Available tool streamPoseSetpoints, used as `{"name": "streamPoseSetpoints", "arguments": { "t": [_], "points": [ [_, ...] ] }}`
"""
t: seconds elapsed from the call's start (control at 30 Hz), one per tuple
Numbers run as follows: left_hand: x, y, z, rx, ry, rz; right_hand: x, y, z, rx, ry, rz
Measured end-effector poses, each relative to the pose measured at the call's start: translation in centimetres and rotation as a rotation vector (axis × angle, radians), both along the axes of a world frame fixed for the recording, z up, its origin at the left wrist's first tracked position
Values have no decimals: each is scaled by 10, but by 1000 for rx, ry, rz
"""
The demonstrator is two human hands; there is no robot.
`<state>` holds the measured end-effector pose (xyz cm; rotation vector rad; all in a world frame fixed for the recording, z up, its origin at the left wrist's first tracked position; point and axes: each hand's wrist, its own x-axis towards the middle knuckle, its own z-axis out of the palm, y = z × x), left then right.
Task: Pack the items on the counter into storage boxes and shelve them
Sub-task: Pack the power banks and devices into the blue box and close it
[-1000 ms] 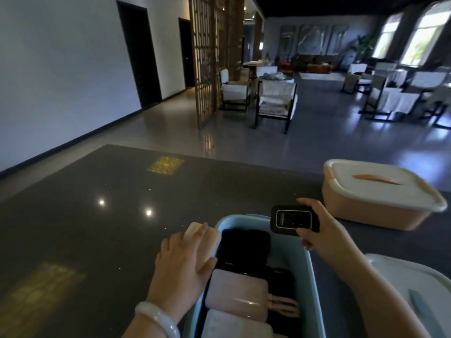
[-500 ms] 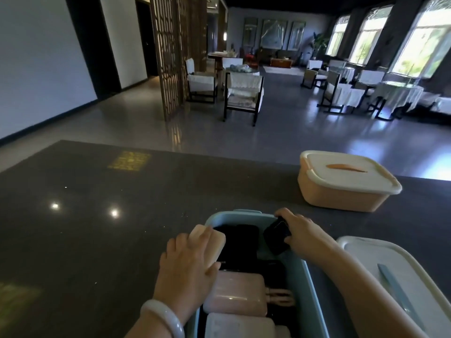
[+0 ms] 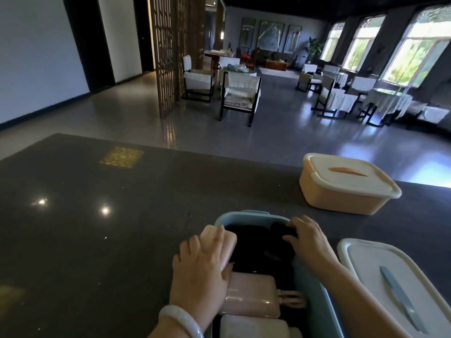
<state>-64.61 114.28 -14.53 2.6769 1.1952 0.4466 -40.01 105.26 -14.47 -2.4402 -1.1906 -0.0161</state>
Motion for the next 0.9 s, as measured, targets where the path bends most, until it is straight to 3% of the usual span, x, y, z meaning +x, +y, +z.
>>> {"name": "streamPoseSetpoints", "arguments": {
  "t": [0.13,0.33,0.57,0.9],
  "points": [
    [3,-3,1,64,73,1,10,0,-16,21,-45,-79],
    [4,-4,-2,103,114,19,16,1,-28,71,78,-117],
    [3,-4,-2,116,130,27,14,2,-28,-26,79,-89],
    [3,-2,-4,140,144,40,7,-1,-24,109,112,-136]
  ]
}}
